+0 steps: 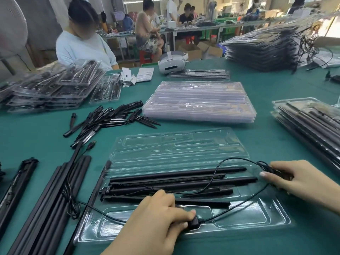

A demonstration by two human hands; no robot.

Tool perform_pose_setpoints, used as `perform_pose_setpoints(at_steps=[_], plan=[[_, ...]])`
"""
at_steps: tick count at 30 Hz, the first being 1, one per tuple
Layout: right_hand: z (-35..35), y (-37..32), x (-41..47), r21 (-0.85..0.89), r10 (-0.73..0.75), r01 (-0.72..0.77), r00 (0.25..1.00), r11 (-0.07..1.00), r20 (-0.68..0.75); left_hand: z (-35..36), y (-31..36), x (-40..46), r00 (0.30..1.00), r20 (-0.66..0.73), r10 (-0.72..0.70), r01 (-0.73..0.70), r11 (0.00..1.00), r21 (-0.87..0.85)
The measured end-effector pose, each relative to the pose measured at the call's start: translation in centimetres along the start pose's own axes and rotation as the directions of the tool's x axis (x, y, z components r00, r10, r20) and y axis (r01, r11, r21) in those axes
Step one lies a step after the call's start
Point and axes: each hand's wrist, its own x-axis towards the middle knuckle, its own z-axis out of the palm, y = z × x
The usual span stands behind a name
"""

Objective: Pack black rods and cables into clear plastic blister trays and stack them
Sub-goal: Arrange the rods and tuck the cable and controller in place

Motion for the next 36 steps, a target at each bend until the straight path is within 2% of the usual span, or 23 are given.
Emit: perform_pose_setpoints(at_steps=[2, 3, 6, 7, 9, 11, 14, 16, 21, 25, 28, 30, 33, 36], plan=[[-0.6, 0.5, -0.2, -0.033, -0.02, 0.022, 0.999, 0.999, 0.049, 0.0, 0.1, -0.2, 1.0, 0.004, 0.022, -0.023, 0.999, 0.028], [-1.0, 0.8, -0.4, 0.005, -0.036, 0.036, 0.999, 0.999, 0.033, -0.2, 0.2, -0.3, 1.0, -0.004, 0.017, -0.017, 1.0, 0.023], [-1.9, 1.8, -0.9, 0.224, -0.043, 0.059, 0.996, 0.973, -0.077, -0.9, 0.4, 0.2, 0.987, -0.155, -0.049, 0.039, 0.997, -0.064], [-2.1, 2.4, -0.9, 0.225, -0.061, 0.096, 0.985, 0.97, -0.159, -1.0, 0.5, 0.7, 0.975, -0.213, -0.057, 0.044, 0.997, -0.063], [-2.4, 3.4, -0.7, 0.187, -0.15, 0.186, 0.97, 0.965, -0.19, -0.6, 0.7, 2.2, 0.96, -0.278, -0.043, 0.036, 0.999, -0.031], [-2.2, 4.1, -0.8, 0.142, -0.254, 0.266, 0.962, 0.953, -0.1, 0.4, 1.0, 4.0, 0.972, -0.233, -0.027, 0.023, 1.0, -0.02], [-1.7, 3.4, -0.6, 0.186, -0.298, 0.271, 0.944, 0.945, 0.14, 2.0, 1.0, 5.9, 0.995, -0.101, 0.007, -0.004, 0.999, 0.033], [-1.3, 3.0, -0.1, 0.196, -0.297, 0.272, 0.949, 0.942, 0.111, 2.8, 0.7, 6.3, 0.998, -0.053, 0.023, -0.022, 1.0, 0.02], [-2.5, 1.4, 0.3, 0.086, -0.389, 0.401, 0.912, 0.912, -0.128, 3.0, 0.5, 6.3, 0.998, -0.03, 0.059, -0.059, 0.998, -0.006], [-3.0, 0.1, -0.1, 0.187, -0.356, 0.389, 0.916, 0.902, -0.186, 2.7, 0.8, 6.3, 0.997, -0.022, 0.071, -0.071, 0.997, -0.02], [-1.9, -1.0, -1.0, 0.446, -0.197, 0.251, 0.966, 0.859, -0.165, 2.8, 0.7, 6.3, 0.996, -0.015, 0.089, -0.089, 0.996, -0.029], [-1.2, -1.2, -1.6, 0.548, -0.132, 0.187, 0.981, 0.816, -0.14, 2.8, 0.7, 6.4, 0.994, -0.019, 0.109, -0.11, 0.994, -0.025], [-1.2, -1.5, -2.2, 0.558, -0.091, 0.136, 0.99, 0.819, -0.107, 2.8, 0.7, 6.4, 0.991, -0.016, 0.132, -0.132, 0.991, -0.006], [-1.0, -1.5, -2.5, 0.511, -0.131, 0.175, 0.984, 0.842, -0.122, 2.8, 0.8, 6.4, 0.991, 0.003, 0.135, -0.135, 0.991, -0.002]])
